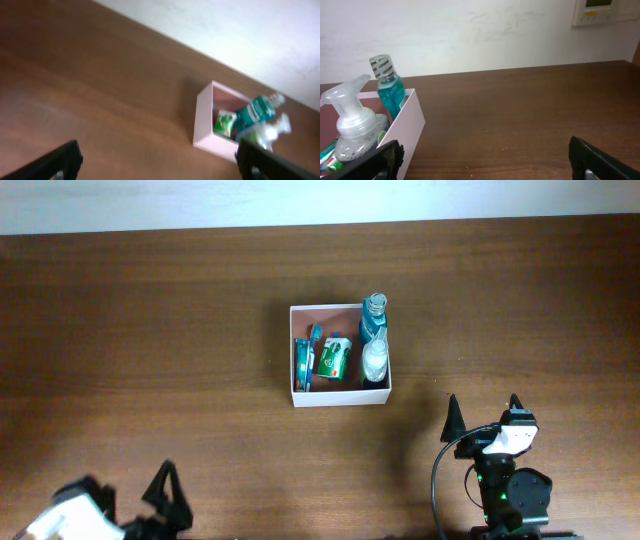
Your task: Pack container
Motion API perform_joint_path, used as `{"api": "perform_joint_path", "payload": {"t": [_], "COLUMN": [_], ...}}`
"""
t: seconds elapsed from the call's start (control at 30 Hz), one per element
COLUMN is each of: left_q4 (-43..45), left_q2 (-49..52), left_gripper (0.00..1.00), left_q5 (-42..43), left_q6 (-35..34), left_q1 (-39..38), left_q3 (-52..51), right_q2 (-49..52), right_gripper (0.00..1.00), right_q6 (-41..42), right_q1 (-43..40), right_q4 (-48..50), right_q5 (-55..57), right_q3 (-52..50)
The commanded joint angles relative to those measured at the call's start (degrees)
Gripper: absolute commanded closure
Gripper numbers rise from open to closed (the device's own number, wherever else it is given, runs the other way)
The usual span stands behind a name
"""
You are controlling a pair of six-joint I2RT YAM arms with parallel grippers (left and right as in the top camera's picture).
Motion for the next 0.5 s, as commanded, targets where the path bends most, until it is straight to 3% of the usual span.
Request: {"api": "perform_joint_path", "payload": {"t": [0.0,0.47], "left_q4": [5.35,39.91], "left_q2": [-2.80,-12.17], "left_gripper": [0.01,0.01], "left_q5": [0.24,1.51], "left_q6": [0.28,0.48], "left_q1": [-0.02,-0.02], "left_q3": [-8.35,-37.62], "right_q2": [-0.59,-0.59], "right_gripper": [0.02,0.01], "right_q6": [0.02,0.02], "right_q1": [-0.39,-0.39], "right_q4": [-0.24,-0.24], "right_q5": [-0.11,-0.11], "right_q3": [-0.44,-0.44]}}
